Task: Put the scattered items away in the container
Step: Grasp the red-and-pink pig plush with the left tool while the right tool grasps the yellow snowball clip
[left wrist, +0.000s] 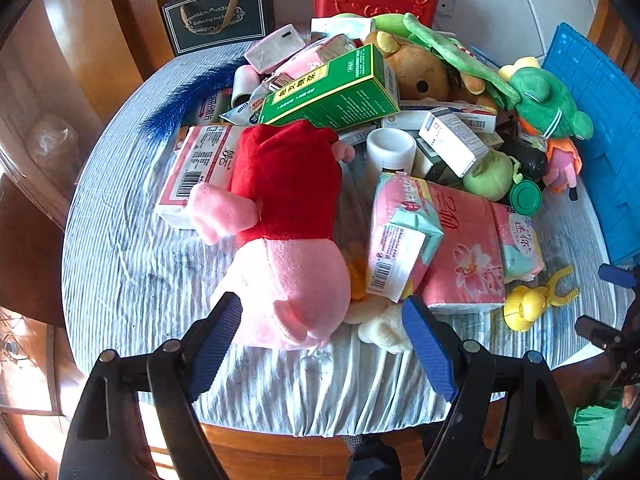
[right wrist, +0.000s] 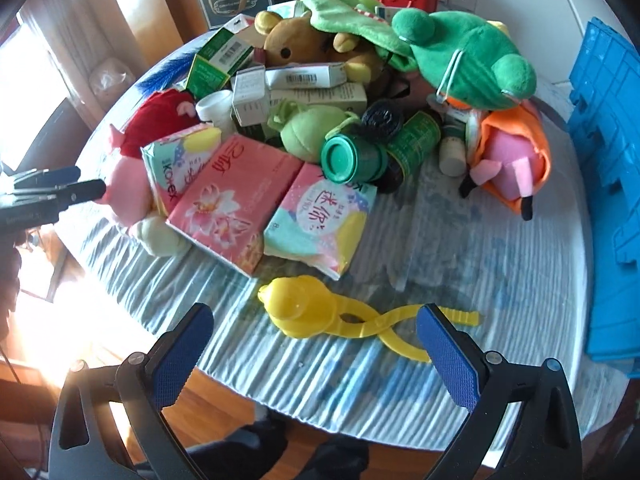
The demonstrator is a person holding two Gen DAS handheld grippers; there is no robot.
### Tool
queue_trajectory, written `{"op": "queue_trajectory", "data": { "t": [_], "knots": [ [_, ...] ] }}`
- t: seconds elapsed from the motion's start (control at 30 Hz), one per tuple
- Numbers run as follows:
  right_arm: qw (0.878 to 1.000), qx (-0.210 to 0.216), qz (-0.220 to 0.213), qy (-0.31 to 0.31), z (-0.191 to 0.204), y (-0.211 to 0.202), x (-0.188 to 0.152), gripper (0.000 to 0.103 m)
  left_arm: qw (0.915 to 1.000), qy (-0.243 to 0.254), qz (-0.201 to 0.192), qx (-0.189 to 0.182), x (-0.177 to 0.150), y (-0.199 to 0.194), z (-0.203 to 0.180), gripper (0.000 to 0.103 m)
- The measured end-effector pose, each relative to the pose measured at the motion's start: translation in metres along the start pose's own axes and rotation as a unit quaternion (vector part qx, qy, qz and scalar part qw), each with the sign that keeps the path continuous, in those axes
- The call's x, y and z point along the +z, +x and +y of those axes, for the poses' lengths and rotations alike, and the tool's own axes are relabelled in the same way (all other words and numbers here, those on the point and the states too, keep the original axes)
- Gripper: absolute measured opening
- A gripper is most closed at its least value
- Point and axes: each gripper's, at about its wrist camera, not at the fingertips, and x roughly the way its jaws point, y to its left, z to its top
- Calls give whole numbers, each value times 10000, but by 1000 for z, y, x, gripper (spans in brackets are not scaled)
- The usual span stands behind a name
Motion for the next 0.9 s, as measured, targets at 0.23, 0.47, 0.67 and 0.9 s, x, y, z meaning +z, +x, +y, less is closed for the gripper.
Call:
{"op": "queue_trajectory", "data": {
  "t": [0.23,0.47,0.67,0.9],
  "knots": [
    [9990,-95,232,-358,7,43,-7,103,9994,-293,151,99,8,41,15,82],
    [9954,-375,389,-791,19,77,-9,102,9989,-355,178,264,19,73,20,83],
    [9971,-280,388,-597,7,88,-11,92,9986,-257,281,362,25,95,19,83],
    [9982,-117,264,-520,3,79,-6,55,9991,-149,208,351,23,91,17,68]
  ]
}}
